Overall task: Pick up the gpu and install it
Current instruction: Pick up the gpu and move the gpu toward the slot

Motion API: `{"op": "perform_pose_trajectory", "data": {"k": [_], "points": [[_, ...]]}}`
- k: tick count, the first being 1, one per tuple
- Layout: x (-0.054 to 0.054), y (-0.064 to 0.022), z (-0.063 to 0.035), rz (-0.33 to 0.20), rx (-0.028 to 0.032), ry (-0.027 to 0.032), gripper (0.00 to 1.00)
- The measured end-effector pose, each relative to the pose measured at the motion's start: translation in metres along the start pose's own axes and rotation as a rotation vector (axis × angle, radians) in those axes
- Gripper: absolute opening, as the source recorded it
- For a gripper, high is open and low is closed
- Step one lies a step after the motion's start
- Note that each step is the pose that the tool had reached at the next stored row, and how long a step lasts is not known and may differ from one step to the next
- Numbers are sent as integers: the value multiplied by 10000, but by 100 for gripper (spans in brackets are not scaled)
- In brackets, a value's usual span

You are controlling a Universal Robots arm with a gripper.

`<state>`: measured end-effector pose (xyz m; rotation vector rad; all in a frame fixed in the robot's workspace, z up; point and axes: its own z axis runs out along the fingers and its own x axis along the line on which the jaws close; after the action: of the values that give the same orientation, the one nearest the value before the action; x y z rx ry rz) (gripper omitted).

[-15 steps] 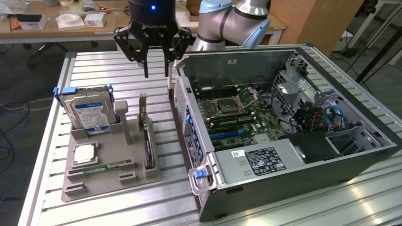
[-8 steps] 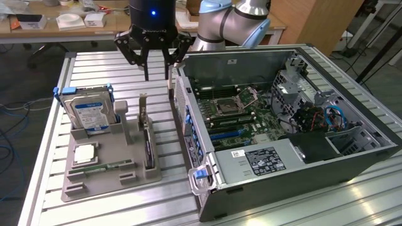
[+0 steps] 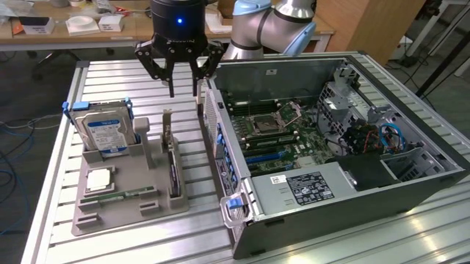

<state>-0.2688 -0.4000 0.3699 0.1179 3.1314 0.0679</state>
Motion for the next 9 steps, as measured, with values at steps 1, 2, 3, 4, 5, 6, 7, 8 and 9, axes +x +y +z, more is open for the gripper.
{"op": "perform_pose_trajectory", "data": {"k": [1, 2, 3, 4, 5, 6, 7, 8, 9], "points": [[0, 0, 0, 0, 0, 0, 47], [0, 0, 1, 0, -1, -1, 47], [0, 0, 2, 0, -2, -2, 47], [0, 0, 2, 0, -2, -2, 47], [0, 0, 2, 0, -2, -2, 47], [0, 0, 2, 0, -2, -2, 47], [0, 0, 1, 0, -2, -2, 47], [0, 0, 1, 0, -2, -2, 47], [0, 0, 1, 0, -2, -2, 47]]}}
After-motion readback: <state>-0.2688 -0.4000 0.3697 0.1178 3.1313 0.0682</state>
